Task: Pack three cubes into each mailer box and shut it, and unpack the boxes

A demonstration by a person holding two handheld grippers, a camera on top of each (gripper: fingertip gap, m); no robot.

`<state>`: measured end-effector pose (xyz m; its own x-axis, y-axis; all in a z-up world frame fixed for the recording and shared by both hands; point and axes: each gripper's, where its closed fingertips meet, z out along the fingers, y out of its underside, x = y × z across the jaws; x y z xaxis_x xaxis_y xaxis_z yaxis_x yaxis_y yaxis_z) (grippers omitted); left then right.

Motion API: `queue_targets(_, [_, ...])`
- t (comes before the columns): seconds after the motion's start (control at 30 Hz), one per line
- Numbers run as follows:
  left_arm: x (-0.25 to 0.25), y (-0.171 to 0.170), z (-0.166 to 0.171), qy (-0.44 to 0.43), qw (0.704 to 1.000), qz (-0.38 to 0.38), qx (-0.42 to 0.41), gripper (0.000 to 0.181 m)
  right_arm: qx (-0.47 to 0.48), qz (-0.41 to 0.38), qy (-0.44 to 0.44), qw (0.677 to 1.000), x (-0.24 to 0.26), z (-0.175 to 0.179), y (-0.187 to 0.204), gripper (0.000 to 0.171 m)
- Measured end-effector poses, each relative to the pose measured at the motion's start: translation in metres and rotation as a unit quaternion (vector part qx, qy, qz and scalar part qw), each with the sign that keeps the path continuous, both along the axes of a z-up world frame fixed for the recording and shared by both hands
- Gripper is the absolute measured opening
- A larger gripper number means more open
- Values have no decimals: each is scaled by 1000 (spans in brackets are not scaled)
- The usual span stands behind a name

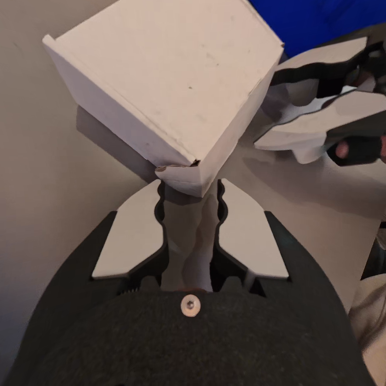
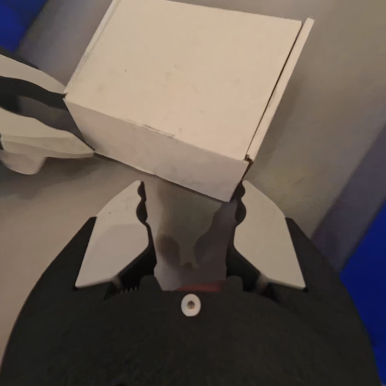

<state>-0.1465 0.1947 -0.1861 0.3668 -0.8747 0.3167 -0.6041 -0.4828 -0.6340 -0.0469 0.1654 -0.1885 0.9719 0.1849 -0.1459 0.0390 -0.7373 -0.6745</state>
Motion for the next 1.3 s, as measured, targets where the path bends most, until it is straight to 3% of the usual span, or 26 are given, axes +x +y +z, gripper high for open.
queue_targets(0.03, [-2,0,-2,12,1000,13,-6,40,0,5,-9,1000,-1,0,-3,80])
queue_targets(0.17, [-6,-17,1,31,996,24,-76,39,-4,17,-4,1000,-9,7,-15,80])
queue_targets(0.37, [-24,-22,18,-14,983,61,-174,40,25,79,-111,990,-17,13,-23,64])
queue_targets(0.47, [-31,-15,27,-59,978,54,-192,38,63,115,-182,975,-20,15,-21,71])
queue_targets(0.53, [-31,-19,35,-92,970,38,-223,38,114,128,-257,951,-13,25,-14,79])
queue_targets(0.6, [-28,-22,39,-114,963,26,-241,33,180,138,-357,906,-11,41,-8,84])
queue_targets(0.73, [-19,-33,38,-112,966,1,-234,30,301,154,-478,811,-35,62,-6,72])
queue_targets(0.8, [-19,-33,30,-88,974,3,-208,38,301,176,-523,778,-45,55,-1,68])
queue_targets(0.83, [-20,-32,27,-78,977,3,-196,44,297,183,-532,772,-49,51,2,67])
queue_targets(1.0, [-16,-34,32,-107,967,5,-232,32,314,265,-528,743,-89,34,-11,69])
queue_targets(1.13, [-13,-36,40,-132,957,-2,-258,20,307,251,-557,730,-84,35,2,74])
queue_targets(1.23, [-11,-39,42,-135,955,-7,-265,20,305,242,-573,721,-75,32,9,57])
queue_targets(1.3, [-13,-37,39,-123,962,-6,-243,21,313,241,-593,702,-72,31,9,30])
